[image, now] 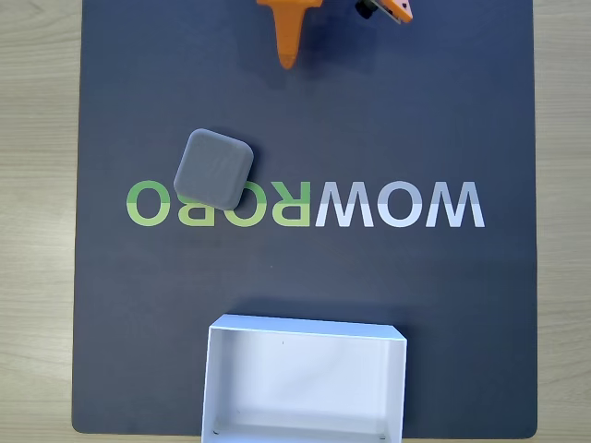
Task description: Grab the usb to bin
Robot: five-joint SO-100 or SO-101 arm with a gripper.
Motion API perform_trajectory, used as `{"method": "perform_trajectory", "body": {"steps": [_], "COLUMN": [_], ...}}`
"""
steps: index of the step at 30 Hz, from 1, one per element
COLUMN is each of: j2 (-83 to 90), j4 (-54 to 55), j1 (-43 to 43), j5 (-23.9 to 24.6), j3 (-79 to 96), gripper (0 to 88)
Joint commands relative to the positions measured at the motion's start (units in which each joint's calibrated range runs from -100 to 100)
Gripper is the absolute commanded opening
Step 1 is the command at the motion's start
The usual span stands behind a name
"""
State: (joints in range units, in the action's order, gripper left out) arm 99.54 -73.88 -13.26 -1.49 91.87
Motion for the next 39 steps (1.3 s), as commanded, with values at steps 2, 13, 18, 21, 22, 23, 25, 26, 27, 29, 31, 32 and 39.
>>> {"method": "perform_trajectory", "body": {"steps": [2,13,18,21,22,23,25,26,27,29,31,32,39], "j2": [-0.1,-0.1,-0.1,-0.2,-0.3,-0.4,-0.7,-0.9,-0.9,-1.4,-4.1,-6.5,-31.5], "j4": [0.3,0.3,0.3,0.4,0.7,1.6,3.5,4.3,5.0,5.3,4.8,4.9,4.8], "j1": [0.3,0.3,0.3,0.3,0.3,0.3,-0.4,-1.2,-2.1,-3.7,-3.7,-3.9,-4.5], "j5": [-0.1,-0.2,-0.2,-0.2,-0.1,-0.2,-0.2,-0.2,-0.2,-0.2,-0.2,-0.1,-0.2], "j3": [0.4,0.4,0.3,0.1,0.1,0.2,0.2,-0.1,-0.3,-1.9,-5.6,-8.3,-35.9], "gripper": [0.9,0.9,0.9,1.6,1.7,1.7,1.7,1.7,1.7,1.7,1.7,1.7,1.7]}}
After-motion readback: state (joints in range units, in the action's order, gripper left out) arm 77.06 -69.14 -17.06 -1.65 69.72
